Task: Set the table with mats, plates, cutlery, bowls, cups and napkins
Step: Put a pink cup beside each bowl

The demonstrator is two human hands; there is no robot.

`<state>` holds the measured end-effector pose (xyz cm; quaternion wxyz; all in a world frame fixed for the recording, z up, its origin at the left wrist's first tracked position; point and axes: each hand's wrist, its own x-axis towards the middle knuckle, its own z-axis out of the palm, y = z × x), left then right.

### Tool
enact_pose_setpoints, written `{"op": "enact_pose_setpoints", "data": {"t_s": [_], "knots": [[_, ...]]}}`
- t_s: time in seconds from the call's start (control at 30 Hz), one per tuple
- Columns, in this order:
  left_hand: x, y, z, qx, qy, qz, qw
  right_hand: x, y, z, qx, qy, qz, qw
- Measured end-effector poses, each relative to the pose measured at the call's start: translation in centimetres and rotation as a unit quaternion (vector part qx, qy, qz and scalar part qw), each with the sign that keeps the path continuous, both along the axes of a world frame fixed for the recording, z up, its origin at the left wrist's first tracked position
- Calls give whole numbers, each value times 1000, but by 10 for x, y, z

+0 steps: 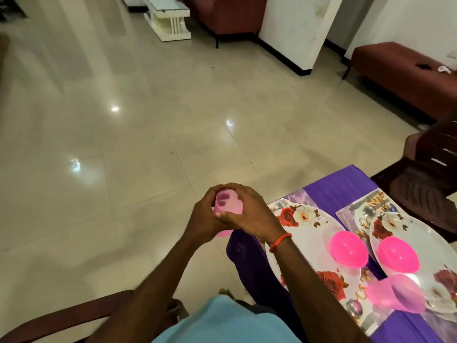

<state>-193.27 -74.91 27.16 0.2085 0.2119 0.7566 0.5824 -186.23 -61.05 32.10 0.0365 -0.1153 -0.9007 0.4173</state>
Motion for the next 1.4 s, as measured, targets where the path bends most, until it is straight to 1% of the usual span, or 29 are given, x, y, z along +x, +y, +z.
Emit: {"op": "enact_pose_setpoints", "data": {"t_s": [0.17,0.37,0.47,0.63,0.8,1.1,1.4], "knots": [[-32,-7,-3,-13,-2,7,1000,-40,3,-5,0,-28,-8,1000],[-94,-2,-15,-39,2,12,999,-102,27,-5,-55,3,-41,998],[-127,14,-16,-46,10,12,999,-135,44,-5,-55,-4,-32,998],[-181,44,-17,-57,8,-13,998,-175,78,-4,-62,3,-50,997],[-215,70,-16,-58,11,-33,998,-200,105,-8,-84,7,-78,993],[-277,88,-17,-52,-2,-62,997,-254,118,-10,-93,1,-105,990],[-383,96,-23,-35,-10,-134,990,-345,115,-16,-100,-24,-154,983]]}}
